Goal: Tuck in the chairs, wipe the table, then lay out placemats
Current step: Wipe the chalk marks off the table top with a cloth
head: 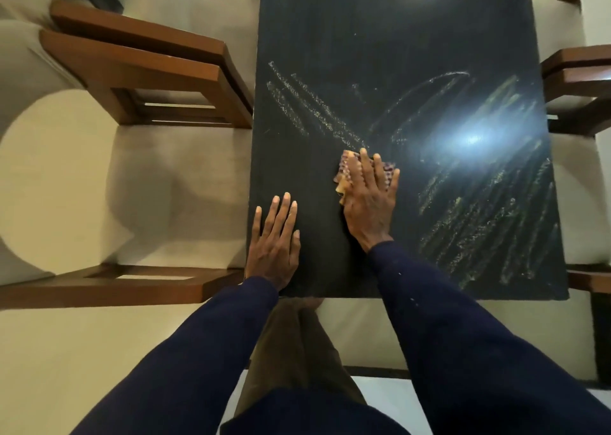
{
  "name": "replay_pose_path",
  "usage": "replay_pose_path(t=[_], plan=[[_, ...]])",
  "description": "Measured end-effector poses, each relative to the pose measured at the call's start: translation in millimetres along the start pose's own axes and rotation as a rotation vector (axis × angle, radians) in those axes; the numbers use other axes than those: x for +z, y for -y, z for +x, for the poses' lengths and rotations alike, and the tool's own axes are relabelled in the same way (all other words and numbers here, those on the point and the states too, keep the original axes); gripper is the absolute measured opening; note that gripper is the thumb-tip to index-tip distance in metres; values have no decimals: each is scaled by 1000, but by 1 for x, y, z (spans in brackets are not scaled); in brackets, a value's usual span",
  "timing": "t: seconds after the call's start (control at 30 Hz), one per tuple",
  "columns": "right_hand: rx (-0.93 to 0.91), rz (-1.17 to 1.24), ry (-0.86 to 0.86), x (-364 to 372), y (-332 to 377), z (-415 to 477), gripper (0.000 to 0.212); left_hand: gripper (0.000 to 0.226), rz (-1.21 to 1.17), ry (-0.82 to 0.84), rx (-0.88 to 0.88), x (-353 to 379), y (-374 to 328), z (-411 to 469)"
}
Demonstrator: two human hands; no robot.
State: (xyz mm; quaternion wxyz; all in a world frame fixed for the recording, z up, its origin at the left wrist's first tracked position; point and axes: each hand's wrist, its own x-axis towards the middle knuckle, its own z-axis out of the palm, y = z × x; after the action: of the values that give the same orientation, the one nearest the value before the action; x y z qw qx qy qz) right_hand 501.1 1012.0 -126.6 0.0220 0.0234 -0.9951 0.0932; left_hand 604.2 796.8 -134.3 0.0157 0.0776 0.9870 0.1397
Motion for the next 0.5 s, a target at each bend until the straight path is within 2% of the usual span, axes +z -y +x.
replay_pose_path(t=[0.07,0.17,0.23,0.3,0.37,0.5], plan=[[-104,25,22,4,14,-11,67,60,-10,0,-3,0,1,0],[-382,19,137,-4,8,-58,83,60,-15,7,-2,0,5,-2],[-575,-7,210,-15,-21,-87,80,60,-38,12,-4,0,5,-1],[-646,-16,207,-25,-57,-101,75,60,-43,20,-9,1,5,-1],[-506,-20,137,-30,-83,-92,74,60,-31,16,-17,1,5,1],[-20,-32,38,-20,-66,-42,60,59,-45,14,-18,3,5,0]])
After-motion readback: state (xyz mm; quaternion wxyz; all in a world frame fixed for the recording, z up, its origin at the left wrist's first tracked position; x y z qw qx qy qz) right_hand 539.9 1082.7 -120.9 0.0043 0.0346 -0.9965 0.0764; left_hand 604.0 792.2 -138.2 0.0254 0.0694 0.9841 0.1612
